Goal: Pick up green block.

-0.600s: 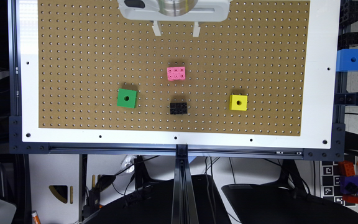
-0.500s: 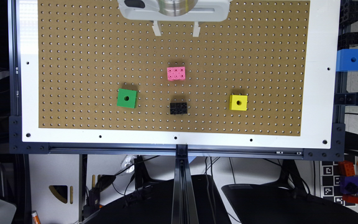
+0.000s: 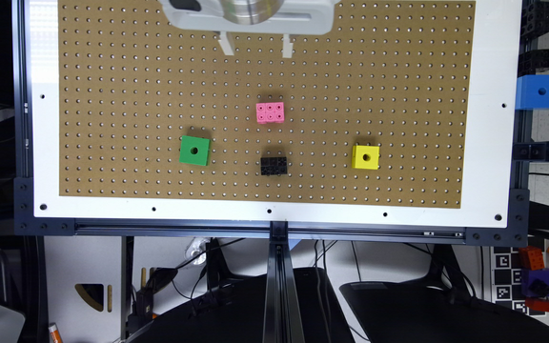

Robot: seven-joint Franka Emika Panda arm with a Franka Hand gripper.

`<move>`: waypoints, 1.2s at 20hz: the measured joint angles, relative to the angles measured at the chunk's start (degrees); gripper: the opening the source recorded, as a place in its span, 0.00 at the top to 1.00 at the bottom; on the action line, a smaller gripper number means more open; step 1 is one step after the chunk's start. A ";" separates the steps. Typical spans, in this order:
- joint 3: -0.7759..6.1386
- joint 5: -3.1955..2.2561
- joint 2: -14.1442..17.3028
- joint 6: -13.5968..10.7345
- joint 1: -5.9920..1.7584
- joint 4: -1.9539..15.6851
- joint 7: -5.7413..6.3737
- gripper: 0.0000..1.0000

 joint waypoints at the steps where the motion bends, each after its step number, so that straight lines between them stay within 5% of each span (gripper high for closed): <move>1: 0.00 0.00 0.59 0.00 -0.83 0.73 -0.79 0.00; 12: -0.03 -0.05 13.70 0.02 -8.30 14.28 -8.07 0.00; 19: -0.04 -0.11 18.59 0.01 -10.10 20.11 -9.64 0.00; 24: -0.03 -0.11 19.78 0.01 -10.98 21.53 -10.51 0.00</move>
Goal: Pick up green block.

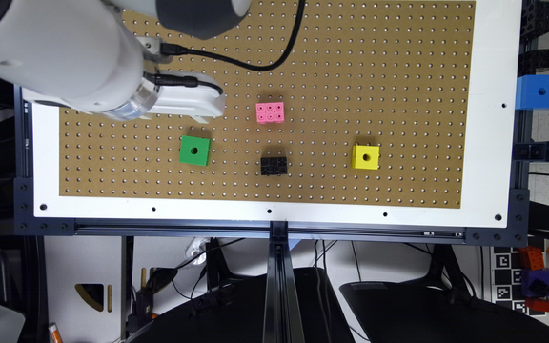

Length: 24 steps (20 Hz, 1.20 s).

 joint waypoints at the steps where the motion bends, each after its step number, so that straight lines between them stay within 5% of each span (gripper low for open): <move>1: 0.00 0.00 0.01 0.00 0.00 0.04 0.00 0.00; 9: 0.00 0.00 0.55 0.01 -0.05 0.11 -0.01 0.00; 20: 0.00 0.00 8.87 6.01 -0.07 1.44 -0.01 0.00; 24: 0.00 0.00 11.10 7.00 -0.14 3.19 -0.02 0.00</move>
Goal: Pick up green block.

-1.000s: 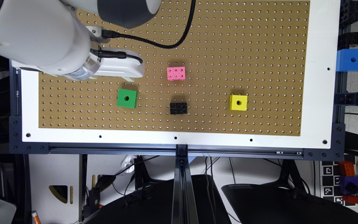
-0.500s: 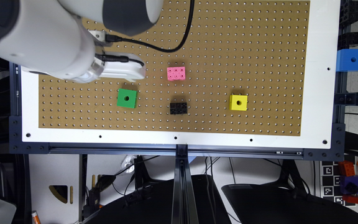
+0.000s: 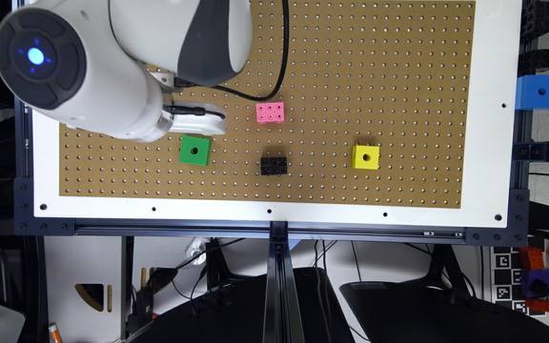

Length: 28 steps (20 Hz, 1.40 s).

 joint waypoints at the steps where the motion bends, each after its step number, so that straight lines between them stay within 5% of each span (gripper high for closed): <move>1: 0.00 0.00 0.37 0.00 -0.01 0.56 0.00 0.00; 8: 0.00 0.00 2.49 0.19 -0.03 2.63 -0.01 0.00; 21: 0.01 0.00 10.90 5.49 -0.03 4.66 -0.01 0.00; 28: 0.78 0.00 11.61 5.68 0.14 5.69 -0.01 0.00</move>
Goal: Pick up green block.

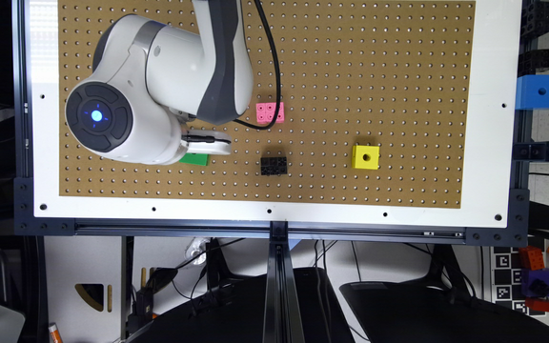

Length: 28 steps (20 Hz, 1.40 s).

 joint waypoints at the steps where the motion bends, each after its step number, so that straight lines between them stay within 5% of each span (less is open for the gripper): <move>1: 0.06 0.00 0.00 0.00 0.00 0.03 0.00 0.00; 21: 0.33 0.00 2.86 1.55 0.02 1.47 0.00 0.00; 22: 0.38 0.01 3.14 1.55 -0.01 1.94 0.00 1.00; 28: 0.38 0.01 3.14 1.51 -0.02 1.93 0.00 1.00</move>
